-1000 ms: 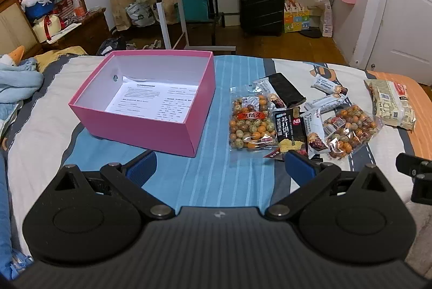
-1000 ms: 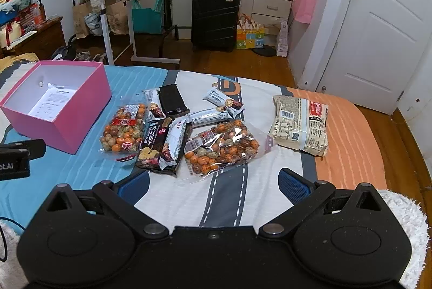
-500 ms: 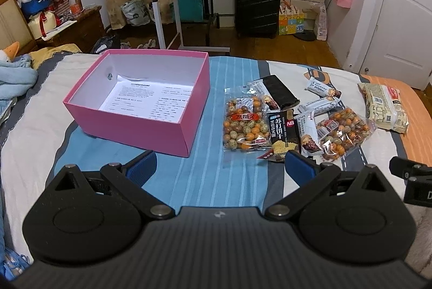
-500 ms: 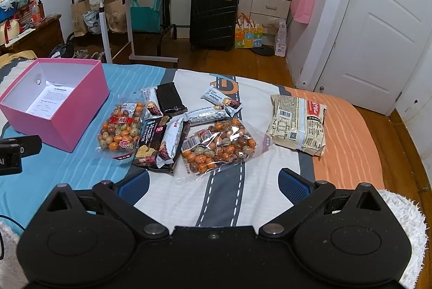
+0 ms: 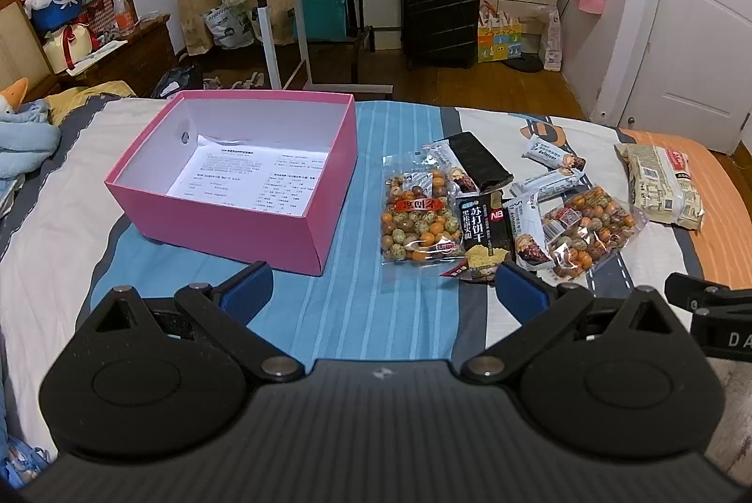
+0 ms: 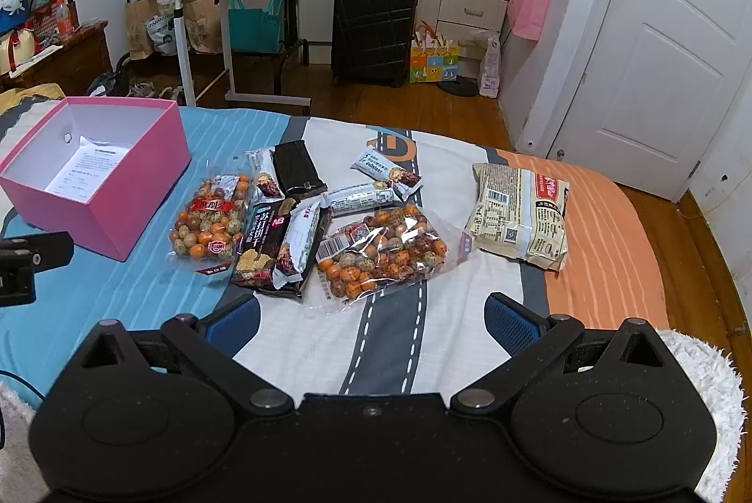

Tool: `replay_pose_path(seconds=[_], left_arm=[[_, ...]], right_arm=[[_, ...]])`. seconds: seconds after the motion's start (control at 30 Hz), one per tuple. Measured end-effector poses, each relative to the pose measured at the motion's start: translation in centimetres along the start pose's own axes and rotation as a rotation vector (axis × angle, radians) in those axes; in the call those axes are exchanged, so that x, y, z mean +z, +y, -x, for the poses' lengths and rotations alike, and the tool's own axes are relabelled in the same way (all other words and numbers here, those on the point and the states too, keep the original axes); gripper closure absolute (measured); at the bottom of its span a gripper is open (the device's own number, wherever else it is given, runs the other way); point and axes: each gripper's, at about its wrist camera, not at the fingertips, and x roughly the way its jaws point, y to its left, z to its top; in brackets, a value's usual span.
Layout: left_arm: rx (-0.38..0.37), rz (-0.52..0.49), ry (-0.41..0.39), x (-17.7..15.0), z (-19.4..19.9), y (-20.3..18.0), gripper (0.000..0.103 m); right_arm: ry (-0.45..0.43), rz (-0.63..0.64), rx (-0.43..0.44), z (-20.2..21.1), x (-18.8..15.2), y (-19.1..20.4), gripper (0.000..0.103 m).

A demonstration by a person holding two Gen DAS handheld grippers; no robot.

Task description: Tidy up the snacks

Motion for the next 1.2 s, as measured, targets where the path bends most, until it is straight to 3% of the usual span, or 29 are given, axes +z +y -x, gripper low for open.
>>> replay_pose_path(seconds=[0.43, 0.7, 0.8, 1.0, 1.2], left_arm=[[-0.007, 0.000, 0.003, -0.2, -0.1, -0.5, 0.001], [-0.058, 0.016, 0.014, 0.1, -1.1, -2.0, 0.003], [-0.066, 0.026, 0.021, 0.4, -1.5, -3.2, 0.003], [-0.189, 0.083, 0.076, 0.4, -4.5, -6.3, 0.009], [-0.260, 0.123, 0.163, -1.7, -9.6, -10.3, 0.025]], right_arm=[[0.008, 0.035, 0.013, -0.4, 0.0, -0.1, 0.000], [-0.001, 0.100, 0.068, -0.5, 2.5, -3.2, 0.000], [-0.021, 0.115, 0.132, -1.0, 3.4, -5.0, 0.000], [-0.134, 0.149, 0.300, -3.9, 6.4, -8.4, 0.000], [-0.022, 0.199, 0.375, -11.0, 9.7, -9.5, 0.002]])
